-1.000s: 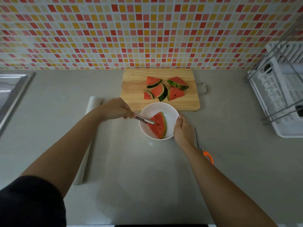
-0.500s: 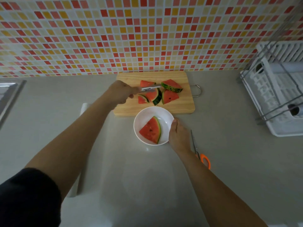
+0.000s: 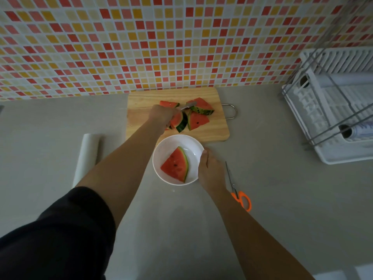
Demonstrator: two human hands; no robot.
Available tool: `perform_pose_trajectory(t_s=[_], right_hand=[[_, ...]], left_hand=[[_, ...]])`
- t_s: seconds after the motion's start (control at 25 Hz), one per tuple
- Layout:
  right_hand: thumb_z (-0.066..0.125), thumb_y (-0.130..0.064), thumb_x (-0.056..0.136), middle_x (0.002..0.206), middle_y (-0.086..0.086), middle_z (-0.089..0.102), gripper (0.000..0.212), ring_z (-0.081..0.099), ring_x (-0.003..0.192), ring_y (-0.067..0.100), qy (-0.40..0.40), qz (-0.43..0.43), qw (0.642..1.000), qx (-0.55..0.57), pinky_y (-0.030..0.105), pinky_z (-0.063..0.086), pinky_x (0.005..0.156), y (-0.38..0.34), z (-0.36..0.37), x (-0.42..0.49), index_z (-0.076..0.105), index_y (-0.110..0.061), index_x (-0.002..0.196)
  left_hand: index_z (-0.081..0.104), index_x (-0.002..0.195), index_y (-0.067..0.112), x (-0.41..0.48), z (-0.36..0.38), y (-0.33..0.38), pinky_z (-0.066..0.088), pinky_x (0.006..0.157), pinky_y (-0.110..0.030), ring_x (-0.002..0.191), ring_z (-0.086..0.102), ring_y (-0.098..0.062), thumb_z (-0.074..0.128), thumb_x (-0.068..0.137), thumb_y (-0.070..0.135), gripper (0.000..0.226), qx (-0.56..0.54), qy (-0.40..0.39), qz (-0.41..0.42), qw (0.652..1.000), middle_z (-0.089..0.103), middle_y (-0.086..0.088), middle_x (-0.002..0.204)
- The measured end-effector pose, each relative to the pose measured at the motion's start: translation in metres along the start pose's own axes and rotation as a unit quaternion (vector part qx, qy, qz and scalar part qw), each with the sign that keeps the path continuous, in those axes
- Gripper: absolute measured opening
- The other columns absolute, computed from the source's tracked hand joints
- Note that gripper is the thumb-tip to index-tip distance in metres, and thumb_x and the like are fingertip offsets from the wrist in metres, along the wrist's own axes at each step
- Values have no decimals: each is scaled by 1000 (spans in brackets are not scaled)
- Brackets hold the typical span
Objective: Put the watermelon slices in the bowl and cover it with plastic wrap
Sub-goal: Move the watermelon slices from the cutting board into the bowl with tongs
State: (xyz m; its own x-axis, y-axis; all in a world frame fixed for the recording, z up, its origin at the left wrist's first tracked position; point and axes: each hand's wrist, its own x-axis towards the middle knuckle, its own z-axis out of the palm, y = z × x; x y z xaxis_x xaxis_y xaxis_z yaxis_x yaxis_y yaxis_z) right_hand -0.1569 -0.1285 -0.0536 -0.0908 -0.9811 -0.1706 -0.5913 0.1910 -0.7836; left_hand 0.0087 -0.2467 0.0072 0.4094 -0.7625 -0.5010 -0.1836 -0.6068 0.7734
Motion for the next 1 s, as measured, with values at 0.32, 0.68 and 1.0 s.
perform_pose_trajectory(t_s=[0.32,0.68,1.0], right_hand=[[25,-36,97,77,2,59,38,55,72,22,0,13,1000,24,29,35,62,0,0,0,55,-17,84],[24,-36,97,105,16,66,42,58,97,34,-8,25,999,44,33,37,75,0,-2,2,60,-13,99],[23,-36,97,105,11,65,42,56,96,31,-18,29,998,50,31,34,75,-1,-2,1,59,-16,106]], left_hand=[[66,82,-1,-24,-53,-11,23,31,-16,35,31,-5,69,84,10,11,-164,-71,20,984,49,-4,63],[73,82,-3,-69,-126,-50,27,37,-15,43,36,-6,75,77,12,15,116,-171,20,978,53,2,52],[66,63,18,-87,-152,-6,37,49,-23,52,48,-13,73,76,43,30,378,-71,120,915,63,2,62]])
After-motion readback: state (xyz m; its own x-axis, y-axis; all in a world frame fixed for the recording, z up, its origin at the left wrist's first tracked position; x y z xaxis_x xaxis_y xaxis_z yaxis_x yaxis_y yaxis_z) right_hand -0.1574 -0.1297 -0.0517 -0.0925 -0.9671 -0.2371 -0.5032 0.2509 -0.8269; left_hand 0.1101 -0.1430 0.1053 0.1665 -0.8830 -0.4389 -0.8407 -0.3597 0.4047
